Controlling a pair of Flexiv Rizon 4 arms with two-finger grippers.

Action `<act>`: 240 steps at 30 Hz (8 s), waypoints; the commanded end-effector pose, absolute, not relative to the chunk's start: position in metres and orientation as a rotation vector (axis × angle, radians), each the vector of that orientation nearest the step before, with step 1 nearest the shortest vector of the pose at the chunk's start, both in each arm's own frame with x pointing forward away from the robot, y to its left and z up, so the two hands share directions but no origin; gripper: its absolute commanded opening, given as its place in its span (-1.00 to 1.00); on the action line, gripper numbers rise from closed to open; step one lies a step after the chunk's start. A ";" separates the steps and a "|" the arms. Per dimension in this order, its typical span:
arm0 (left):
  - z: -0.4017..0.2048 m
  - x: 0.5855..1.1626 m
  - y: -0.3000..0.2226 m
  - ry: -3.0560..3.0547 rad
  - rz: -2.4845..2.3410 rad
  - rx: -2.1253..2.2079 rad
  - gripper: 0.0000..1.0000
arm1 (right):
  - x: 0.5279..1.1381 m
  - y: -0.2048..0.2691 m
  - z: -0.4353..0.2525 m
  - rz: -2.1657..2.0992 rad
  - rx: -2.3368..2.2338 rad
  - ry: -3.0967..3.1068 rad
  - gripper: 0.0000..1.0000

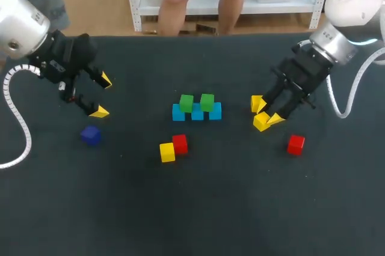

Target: Place the blue cubes, place green cubes on the blue cubes, place the yellow cubes on the green cubes, then place the red cubes on the yellow cubes, and place purple cube on the red cubes.

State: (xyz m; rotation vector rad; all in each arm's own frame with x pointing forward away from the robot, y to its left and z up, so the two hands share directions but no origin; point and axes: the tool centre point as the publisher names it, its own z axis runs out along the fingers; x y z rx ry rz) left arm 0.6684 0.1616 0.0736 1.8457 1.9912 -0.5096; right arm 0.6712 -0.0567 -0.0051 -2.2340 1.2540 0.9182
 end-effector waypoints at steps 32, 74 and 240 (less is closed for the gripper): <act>0.073 0.667 0.163 1.984 -0.510 1.844 1.00 | 0.691 0.026 0.076 0.707 -1.928 1.659 -1.00; 0.073 0.667 0.163 1.984 -0.510 1.844 1.00 | 0.698 0.101 0.067 0.760 -1.722 1.821 -1.00; 0.073 0.667 0.163 1.984 -0.510 1.844 1.00 | 0.733 -0.059 -0.009 0.607 -1.782 1.886 -0.07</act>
